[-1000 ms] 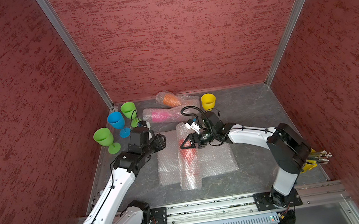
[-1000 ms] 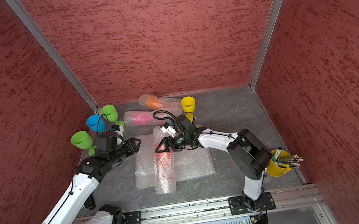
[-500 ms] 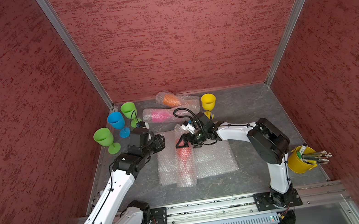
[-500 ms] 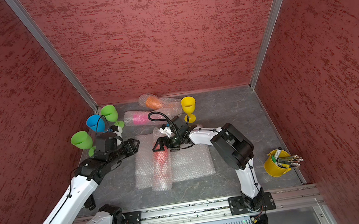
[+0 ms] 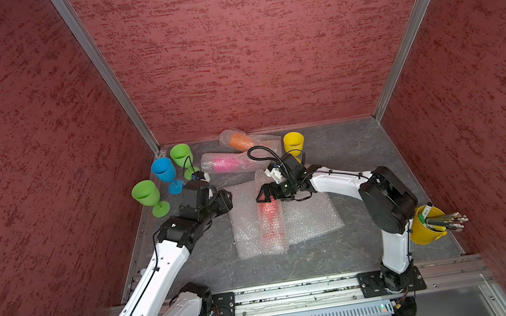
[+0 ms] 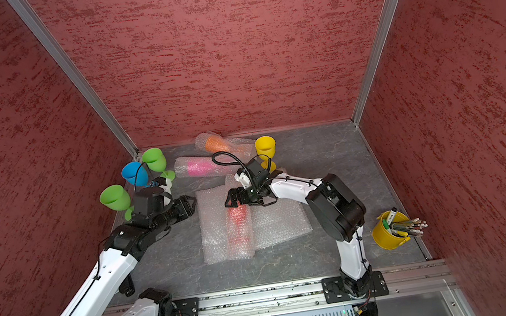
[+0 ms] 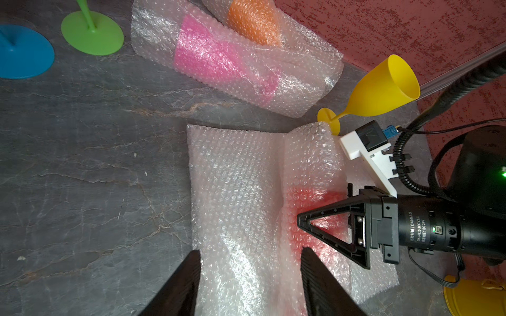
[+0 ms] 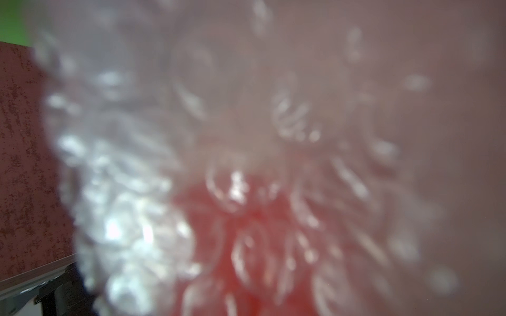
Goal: Unpack wine glasses from bubble wrap
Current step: Place the bubble wrap at the center of the board.
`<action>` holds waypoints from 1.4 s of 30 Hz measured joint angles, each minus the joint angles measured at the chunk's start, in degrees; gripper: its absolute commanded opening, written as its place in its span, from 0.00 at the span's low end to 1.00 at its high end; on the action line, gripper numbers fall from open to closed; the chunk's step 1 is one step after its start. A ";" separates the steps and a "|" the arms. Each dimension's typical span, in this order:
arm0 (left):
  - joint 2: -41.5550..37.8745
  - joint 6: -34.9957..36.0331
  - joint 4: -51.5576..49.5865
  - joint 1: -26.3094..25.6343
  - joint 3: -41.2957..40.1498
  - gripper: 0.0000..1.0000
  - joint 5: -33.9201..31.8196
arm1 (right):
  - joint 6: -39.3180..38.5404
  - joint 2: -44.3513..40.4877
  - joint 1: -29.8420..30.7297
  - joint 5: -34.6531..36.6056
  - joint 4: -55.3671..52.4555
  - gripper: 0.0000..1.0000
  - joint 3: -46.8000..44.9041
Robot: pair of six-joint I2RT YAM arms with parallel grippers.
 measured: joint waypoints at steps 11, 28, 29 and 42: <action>0.00 0.00 0.00 -0.07 0.00 0.60 0.00 | -0.90 -3.30 0.00 10.25 -6.27 0.99 0.42; 0.55 0.00 0.00 -0.35 0.00 0.61 0.52 | -2.45 -8.79 -0.20 18.62 -14.16 0.99 2.29; 0.55 0.00 0.00 -0.37 0.00 0.61 0.55 | -2.78 -9.11 -0.20 18.18 -14.25 0.99 2.27; 1.68 0.00 0.02 -0.37 0.00 0.61 1.57 | -2.43 -16.26 -0.22 1.16 -5.57 0.99 -4.74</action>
